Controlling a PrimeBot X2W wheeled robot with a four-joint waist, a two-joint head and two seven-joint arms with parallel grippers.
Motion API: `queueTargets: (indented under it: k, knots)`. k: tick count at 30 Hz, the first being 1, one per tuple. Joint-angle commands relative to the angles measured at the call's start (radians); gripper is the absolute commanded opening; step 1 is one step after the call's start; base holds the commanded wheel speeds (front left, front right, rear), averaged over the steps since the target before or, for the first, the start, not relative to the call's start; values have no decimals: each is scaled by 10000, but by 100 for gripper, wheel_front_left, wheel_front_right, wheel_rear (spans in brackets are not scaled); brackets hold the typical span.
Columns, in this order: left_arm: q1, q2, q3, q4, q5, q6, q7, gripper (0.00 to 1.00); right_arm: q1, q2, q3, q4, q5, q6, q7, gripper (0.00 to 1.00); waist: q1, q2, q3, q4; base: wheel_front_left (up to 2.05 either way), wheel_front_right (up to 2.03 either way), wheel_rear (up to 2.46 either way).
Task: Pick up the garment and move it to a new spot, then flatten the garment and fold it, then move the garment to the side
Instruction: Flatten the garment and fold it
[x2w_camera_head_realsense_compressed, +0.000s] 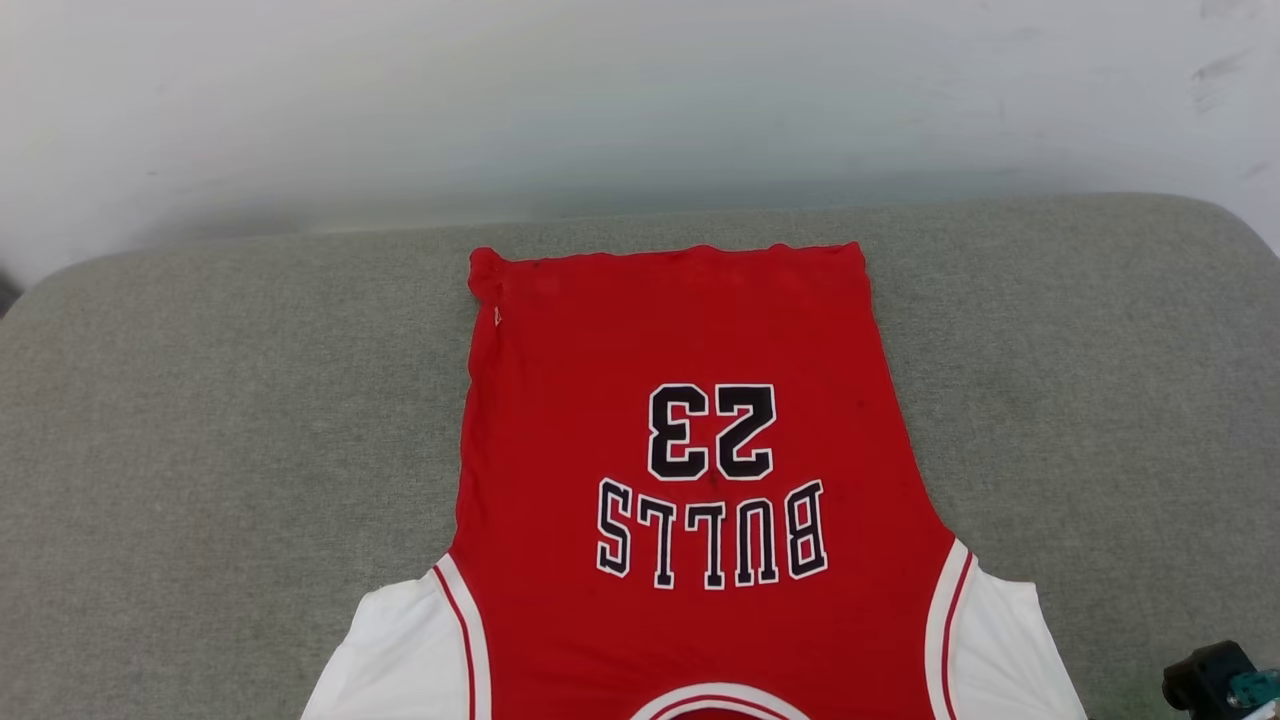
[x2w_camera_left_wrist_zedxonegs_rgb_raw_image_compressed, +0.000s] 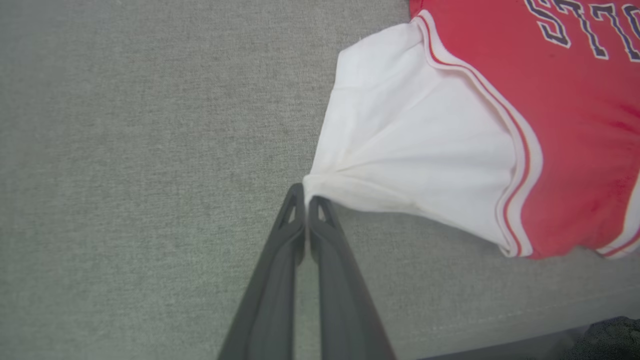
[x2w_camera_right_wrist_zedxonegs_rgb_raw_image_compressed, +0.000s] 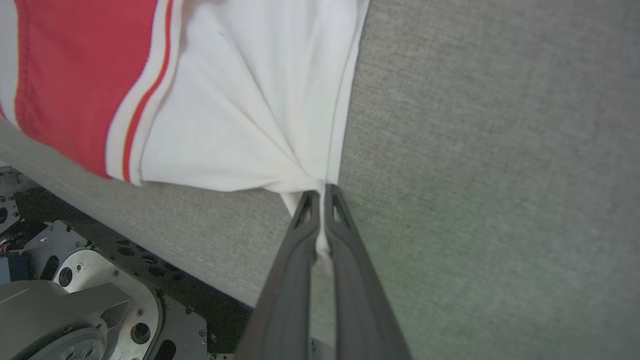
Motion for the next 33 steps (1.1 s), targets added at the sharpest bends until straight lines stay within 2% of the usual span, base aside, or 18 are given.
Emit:
queueTargets:
  k: [1,2,3,4,12,15,19,23,29,33]
  knots:
    - [105,-70,134,-71,96,80,-63,0,292,-47,-282,-53,-125,-18,176,0,2,0,63,-1,0,0,0]
    - [93,-114,225,-138,161,117,-56,0,347,-8,-527,-132,-232,-18,282,0,2,0,94,15,0,0,0]
    - [54,-145,325,-213,246,139,-56,0,359,35,-844,-201,-294,-18,418,39,2,0,126,31,0,0,0]
    - [30,-166,377,-258,307,146,-57,0,376,71,-1099,-342,-360,-18,566,100,2,0,150,50,0,0,0]
    - [-333,-144,846,-977,1061,326,-49,0,-892,-315,-4278,-1869,-1643,-15,1252,100,2,0,566,284,0,0,0]
    - [-603,-39,865,-1364,1401,487,-35,0,-1675,-68,-5638,-2442,-2106,-13,1694,100,2,0,929,514,0,0,0]
    - [-1034,-21,764,-1806,1849,656,104,0,-3225,466,-6774,-3047,-2496,-13,2634,100,2,0,1548,900,0,0,0]
    - [-1481,-90,641,-2053,2260,784,228,0,-4913,717,-6713,-3095,-2658,-13,4144,100,2,0,2190,1294,0,0,0]
    - [-2114,-290,545,-2339,2723,797,267,0,-7525,566,-5393,-2347,-2088,-13,7832,100,2,0,3133,1855,0,0,0]
    - [-2495,-549,523,-2409,2921,777,241,0,-8989,618,-4668,-1329,-1782,-13,10051,100,2,0,3762,2213,0,0,0]
